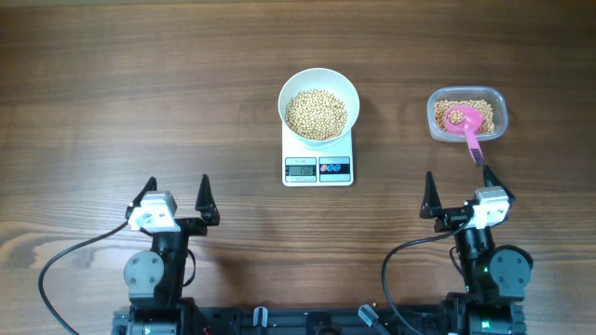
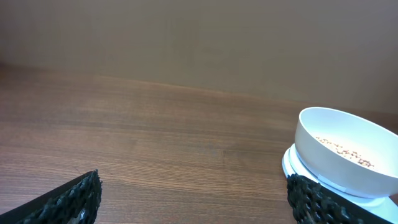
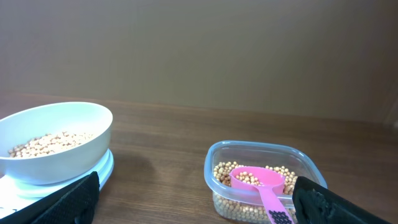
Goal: Scoop item into bowl and weigh 150g on scale
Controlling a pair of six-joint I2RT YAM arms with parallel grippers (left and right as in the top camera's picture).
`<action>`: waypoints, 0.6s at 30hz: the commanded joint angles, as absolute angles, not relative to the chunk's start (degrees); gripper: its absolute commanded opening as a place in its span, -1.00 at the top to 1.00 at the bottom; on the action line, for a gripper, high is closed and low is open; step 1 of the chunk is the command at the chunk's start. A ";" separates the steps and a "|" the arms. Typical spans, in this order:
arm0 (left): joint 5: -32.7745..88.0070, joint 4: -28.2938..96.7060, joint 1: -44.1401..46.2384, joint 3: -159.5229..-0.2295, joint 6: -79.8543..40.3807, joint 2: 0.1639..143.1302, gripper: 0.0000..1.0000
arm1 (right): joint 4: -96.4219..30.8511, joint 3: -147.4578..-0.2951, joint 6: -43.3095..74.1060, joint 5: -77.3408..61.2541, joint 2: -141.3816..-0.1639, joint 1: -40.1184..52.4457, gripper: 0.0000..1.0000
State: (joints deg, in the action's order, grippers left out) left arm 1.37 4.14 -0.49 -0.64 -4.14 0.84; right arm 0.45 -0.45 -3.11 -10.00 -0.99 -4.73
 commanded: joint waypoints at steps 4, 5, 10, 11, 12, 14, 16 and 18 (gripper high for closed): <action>1.85 4.49 -0.91 -0.32 2.20 0.36 -1.00 | 0.60 -0.30 -2.85 -8.93 -0.27 -4.45 -0.99; 1.87 4.49 -0.91 -0.32 2.81 0.36 -1.00 | 0.60 -0.30 -2.85 -8.93 -0.27 -4.45 -1.00; 1.83 4.49 -0.93 -0.32 4.12 0.36 -1.00 | 0.60 -0.30 -2.85 -8.93 -0.27 -4.45 -0.99; 1.80 4.49 -0.93 -0.32 4.12 0.36 -1.00 | 0.60 -0.30 -2.85 -8.93 -0.27 -4.45 -0.99; 1.83 4.49 -0.93 -0.32 4.10 0.36 -1.00 | 0.60 -0.30 -2.85 -8.93 -0.27 -4.45 -0.99; 1.83 4.49 -0.91 -0.32 4.08 0.36 -1.00 | 0.60 -0.30 -2.85 -8.93 -0.27 -4.45 -0.99; 1.85 4.49 -0.91 -0.32 4.08 0.36 -0.99 | 0.60 -0.30 -2.85 -8.93 -0.27 -4.45 -0.99; 1.83 4.49 -0.91 -0.32 4.05 0.36 -1.00 | 0.60 -0.30 -2.85 -8.93 -0.27 -4.45 -0.99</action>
